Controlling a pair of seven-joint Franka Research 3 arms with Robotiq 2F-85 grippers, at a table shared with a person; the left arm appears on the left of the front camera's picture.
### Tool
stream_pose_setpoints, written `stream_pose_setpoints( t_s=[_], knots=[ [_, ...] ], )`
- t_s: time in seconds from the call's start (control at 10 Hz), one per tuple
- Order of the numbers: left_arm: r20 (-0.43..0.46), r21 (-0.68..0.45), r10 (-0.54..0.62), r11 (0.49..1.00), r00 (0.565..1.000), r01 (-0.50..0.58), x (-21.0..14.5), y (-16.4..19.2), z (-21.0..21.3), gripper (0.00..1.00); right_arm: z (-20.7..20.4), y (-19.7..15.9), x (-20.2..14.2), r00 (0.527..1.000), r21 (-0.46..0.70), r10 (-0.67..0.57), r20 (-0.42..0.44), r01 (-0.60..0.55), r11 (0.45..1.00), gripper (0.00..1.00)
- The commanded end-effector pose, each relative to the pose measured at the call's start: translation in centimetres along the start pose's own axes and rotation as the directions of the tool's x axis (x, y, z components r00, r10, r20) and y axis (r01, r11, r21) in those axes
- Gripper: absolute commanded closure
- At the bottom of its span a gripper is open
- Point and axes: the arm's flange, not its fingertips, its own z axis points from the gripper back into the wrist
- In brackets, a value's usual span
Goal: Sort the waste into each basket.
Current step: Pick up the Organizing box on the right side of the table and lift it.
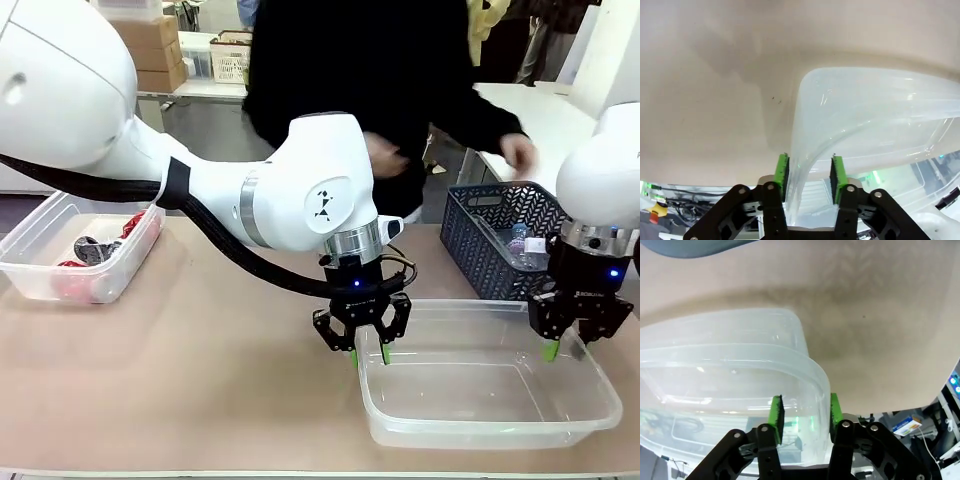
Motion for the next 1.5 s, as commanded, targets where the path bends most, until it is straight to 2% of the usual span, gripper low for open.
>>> stream_pose_setpoints(
  t_s=[0.0, 0.1, 0.4, 0.7, 1.0, 1.2, 1.4],
  knots=[
    [0.038, 0.013, 0.031, 0.999, 0.999, -0.031, -0.4, 0.5, 0.3, 1.0, -7.5, -1.9, -7.6, 1.0, -0.004, 0.002, 0.015, -0.002, 1.0, 0.95],
    [0.041, 0.012, 0.034, 0.999, 0.999, -0.034, -0.4, 0.6, 0.5, 1.0, -7.4, -1.9, -7.6, 1.0, -0.003, 0.002, 0.011, -0.002, 1.0, 1.0],
    [0.015, -0.002, 0.027, 1.0, 1.0, -0.027, -0.8, 1.5, 1.6, 1.0, -5.5, -2.2, -8.1, 1.0, -0.006, -0.02, 0.007, 0.02, 1.0, 1.0],
    [0.023, -0.035, -0.016, 0.999, 1.0, 0.017, -2.3, 3.6, 6.2, 1.0, 1.2, -0.7, -8.6, 1.0, -0.032, 0.008, 0.023, -0.007, 0.999, 1.0],
    [0.084, -0.036, -0.014, 0.999, 0.996, 0.017, -3.8, 7.3, 12.5, 1.0, 9.4, 3.7, -6.1, 0.998, -0.009, 0.058, 0.024, -0.058, 0.998, 1.0],
    [0.135, 0.015, 0.01, 1.0, 0.991, -0.012, -3.9, 11.9, 17.1, 1.0, 12.6, 8.3, -3.4, 0.994, 0.111, 0.095, 0.046, -0.099, 0.989, 0.97],
    [0.15, 0.029, 0.023, 0.999, 0.988, -0.028, -2.8, 16.4, 19.4, 1.0, 13.8, 12.5, -1.5, 0.992, 0.149, 0.125, 0.03, -0.128, 0.981, 0.97]
  ],
)
